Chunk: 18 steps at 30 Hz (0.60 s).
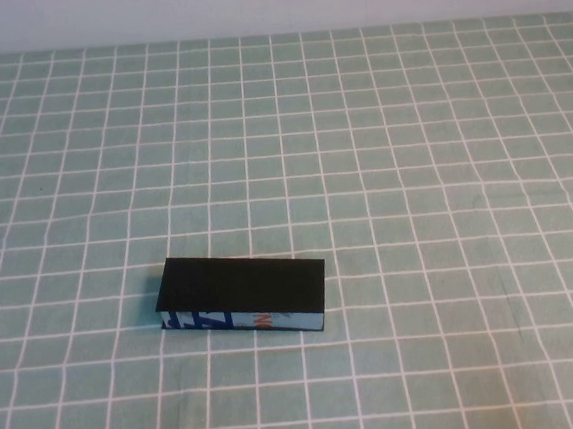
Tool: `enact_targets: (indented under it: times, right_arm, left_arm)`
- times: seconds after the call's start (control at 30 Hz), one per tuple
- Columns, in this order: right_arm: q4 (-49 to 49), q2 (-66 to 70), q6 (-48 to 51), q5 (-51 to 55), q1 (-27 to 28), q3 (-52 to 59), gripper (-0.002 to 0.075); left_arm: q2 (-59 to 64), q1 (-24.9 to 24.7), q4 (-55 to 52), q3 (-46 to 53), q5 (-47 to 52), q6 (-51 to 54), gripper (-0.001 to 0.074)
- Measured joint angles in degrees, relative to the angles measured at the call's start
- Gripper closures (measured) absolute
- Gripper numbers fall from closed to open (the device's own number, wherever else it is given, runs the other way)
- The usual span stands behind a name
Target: Return glasses to glasses case
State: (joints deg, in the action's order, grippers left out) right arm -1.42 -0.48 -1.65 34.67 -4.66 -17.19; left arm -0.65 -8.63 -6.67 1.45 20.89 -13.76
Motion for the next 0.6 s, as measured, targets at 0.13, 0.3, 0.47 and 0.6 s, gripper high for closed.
enact_targets:
  times: [0.13,0.3,0.47,0.6]
  right_arm:
    - [1.4,-0.4,0.0,-7.2,2.0,8.5,0.0737]
    - [4.7,-0.4,0.0,-13.3,3.1,18.2,0.0737]
    - [4.6,-0.4,0.8,-12.8,3.1,18.4,0.0737]
    - [4.8,-0.4,2.1,-12.7,3.1,18.4,0.0737]
  left_arm:
    - [0.0,0.0,0.0,0.0,0.0,0.0,0.0734]
    - [0.0,0.0,0.0,0.0,0.1,0.0,0.0734]
    - [0.0,0.0,0.0,0.0,0.1,0.0,0.0734]
    - [0.0,0.0,0.0,0.0,0.1,0.0,0.0734]
